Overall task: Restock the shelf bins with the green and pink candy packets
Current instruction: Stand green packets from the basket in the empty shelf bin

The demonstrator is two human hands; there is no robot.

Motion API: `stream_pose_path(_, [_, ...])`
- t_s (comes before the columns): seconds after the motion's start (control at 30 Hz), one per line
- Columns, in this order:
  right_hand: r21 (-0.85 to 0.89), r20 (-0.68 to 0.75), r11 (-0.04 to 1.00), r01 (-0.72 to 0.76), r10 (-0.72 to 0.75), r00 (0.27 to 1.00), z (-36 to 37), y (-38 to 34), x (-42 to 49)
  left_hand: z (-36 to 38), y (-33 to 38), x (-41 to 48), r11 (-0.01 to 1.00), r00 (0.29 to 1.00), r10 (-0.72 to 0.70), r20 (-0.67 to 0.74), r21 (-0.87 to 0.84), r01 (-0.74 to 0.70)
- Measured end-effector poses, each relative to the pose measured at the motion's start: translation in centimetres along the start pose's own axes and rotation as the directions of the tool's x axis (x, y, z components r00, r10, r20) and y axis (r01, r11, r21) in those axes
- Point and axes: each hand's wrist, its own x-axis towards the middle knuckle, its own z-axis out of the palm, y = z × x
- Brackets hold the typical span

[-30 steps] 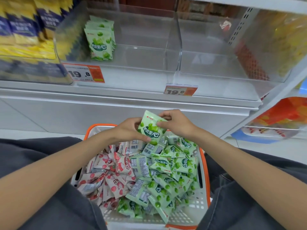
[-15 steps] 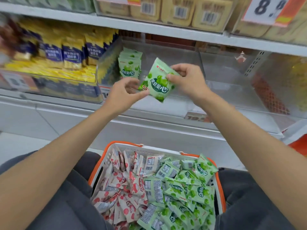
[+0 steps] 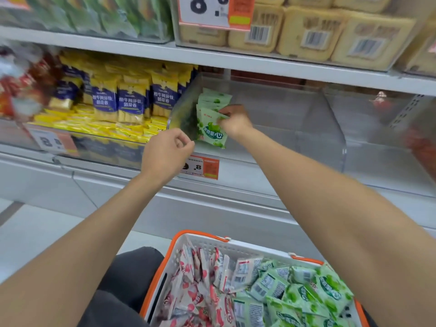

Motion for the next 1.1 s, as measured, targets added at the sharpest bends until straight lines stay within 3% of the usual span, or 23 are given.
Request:
stream_pose_path(0.17, [0.134,-0.163,0.988,-0.082,0.104,0.981,1.6,1.5,0.2,0.3,0.3,0.2,0.998,0.999,-0.018,-0.033,0.065,0.020])
stream_pose_path(0.33, [-0.060,-0.002,0.966,-0.251,0.252,0.968,1.3,2.1,0.7,0.3,0.3,0.1,0.997,0.999,-0.018,-0.029,0.081,0.020])
stream_pose_path(0.6, [-0.088,0.014,0.941,-0.326,0.329,0.944,3.8,-0.4,1.8,0.2,0.4,0.2,0.997,1.000,0.003,0.002,0.082,-0.003])
stream_pose_path(0.7, [-0.066,-0.056,0.907,-0.416,0.413,0.909,3.9,-0.1,2.2,0.3,0.4,0.2,0.997,1.000,0.012,0.011,0.080,-0.013])
stream_pose_path(0.87, [-0.134,0.020,0.921,-0.365,0.370,0.929,4.5,0.2,1.9,0.3,0.5,0.2,0.996,1.000,0.014,0.010,0.089,-0.015])
stream_pose_path(0.97, [-0.039,-0.050,0.914,-0.405,0.403,0.914,4.7,-0.3,2.1,0.3,0.5,0.2,0.997,1.000,0.011,0.006,0.082,-0.012])
stream_pose_path(1.1, [0.137,0.048,0.925,-0.355,0.351,0.935,4.8,0.0,2.6,0.4,0.5,0.2,0.996,1.000,0.010,0.005,0.088,-0.010])
